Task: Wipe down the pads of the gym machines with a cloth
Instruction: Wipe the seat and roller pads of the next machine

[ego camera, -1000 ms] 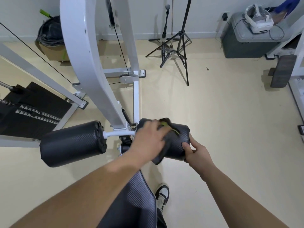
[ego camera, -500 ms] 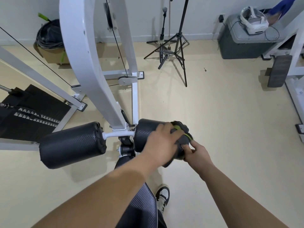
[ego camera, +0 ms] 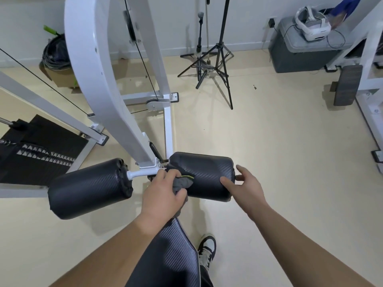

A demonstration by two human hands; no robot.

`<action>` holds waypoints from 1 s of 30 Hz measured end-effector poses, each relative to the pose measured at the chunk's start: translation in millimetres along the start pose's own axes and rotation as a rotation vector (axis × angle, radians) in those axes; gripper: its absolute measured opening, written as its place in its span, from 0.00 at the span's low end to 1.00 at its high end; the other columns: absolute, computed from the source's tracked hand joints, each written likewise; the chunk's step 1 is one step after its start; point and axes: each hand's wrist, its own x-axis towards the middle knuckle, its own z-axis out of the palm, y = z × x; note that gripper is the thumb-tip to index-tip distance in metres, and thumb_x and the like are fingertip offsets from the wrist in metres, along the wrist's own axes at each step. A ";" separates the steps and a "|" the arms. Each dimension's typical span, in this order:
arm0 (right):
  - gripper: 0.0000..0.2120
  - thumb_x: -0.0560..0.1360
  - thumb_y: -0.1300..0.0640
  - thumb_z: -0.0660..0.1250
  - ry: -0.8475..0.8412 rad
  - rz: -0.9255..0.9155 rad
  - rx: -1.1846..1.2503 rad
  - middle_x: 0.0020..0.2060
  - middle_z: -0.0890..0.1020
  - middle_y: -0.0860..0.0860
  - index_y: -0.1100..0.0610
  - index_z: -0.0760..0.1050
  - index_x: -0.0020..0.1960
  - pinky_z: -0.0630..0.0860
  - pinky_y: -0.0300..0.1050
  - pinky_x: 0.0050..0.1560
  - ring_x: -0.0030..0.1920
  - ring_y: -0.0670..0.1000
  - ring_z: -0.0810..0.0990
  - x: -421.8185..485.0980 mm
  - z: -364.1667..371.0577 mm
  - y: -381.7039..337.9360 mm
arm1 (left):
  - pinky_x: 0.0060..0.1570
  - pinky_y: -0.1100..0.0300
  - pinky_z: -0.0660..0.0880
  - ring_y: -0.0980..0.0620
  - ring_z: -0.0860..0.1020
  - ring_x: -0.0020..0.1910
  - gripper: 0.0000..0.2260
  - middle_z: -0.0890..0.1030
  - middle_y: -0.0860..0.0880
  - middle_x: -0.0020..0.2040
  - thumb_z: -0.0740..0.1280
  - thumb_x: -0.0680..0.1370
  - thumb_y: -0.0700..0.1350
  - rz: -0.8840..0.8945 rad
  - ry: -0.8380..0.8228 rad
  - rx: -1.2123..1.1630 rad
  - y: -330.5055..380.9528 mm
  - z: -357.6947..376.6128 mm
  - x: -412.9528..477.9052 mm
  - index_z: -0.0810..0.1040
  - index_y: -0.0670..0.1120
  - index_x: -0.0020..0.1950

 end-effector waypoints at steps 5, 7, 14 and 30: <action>0.16 0.80 0.47 0.69 -0.003 -0.007 -0.050 0.48 0.78 0.40 0.47 0.77 0.67 0.76 0.47 0.49 0.50 0.49 0.80 5.3 4.0 -7.8 | 0.51 0.53 0.73 0.48 0.74 0.53 0.14 0.72 0.50 0.55 0.66 0.77 0.46 -0.014 0.145 -0.168 17.5 -14.9 37.7 0.76 0.54 0.62; 0.14 0.80 0.47 0.69 0.000 -0.005 -0.024 0.50 0.80 0.44 0.45 0.78 0.65 0.76 0.46 0.50 0.52 0.51 0.80 7.6 6.3 -4.7 | 0.53 0.49 0.75 0.42 0.74 0.55 0.16 0.73 0.45 0.55 0.65 0.77 0.45 -0.015 0.139 -0.097 36.9 -3.5 56.4 0.77 0.50 0.65; 0.10 0.82 0.56 0.63 -0.011 -0.018 -0.009 0.33 0.78 0.46 0.52 0.77 0.42 0.71 0.43 0.37 0.37 0.52 0.75 15.4 8.3 -2.7 | 0.61 0.51 0.75 0.44 0.69 0.66 0.25 0.69 0.46 0.68 0.63 0.81 0.49 0.233 -0.123 0.044 116.0 33.3 39.3 0.66 0.53 0.78; 0.12 0.84 0.55 0.56 -0.235 0.147 -0.111 0.42 0.75 0.54 0.59 0.77 0.54 0.71 0.49 0.42 0.41 0.54 0.70 23.3 -8.7 -12.9 | 0.52 0.50 0.77 0.43 0.72 0.57 0.16 0.72 0.47 0.60 0.62 0.80 0.48 0.341 -0.209 0.169 129.8 32.4 61.5 0.74 0.54 0.68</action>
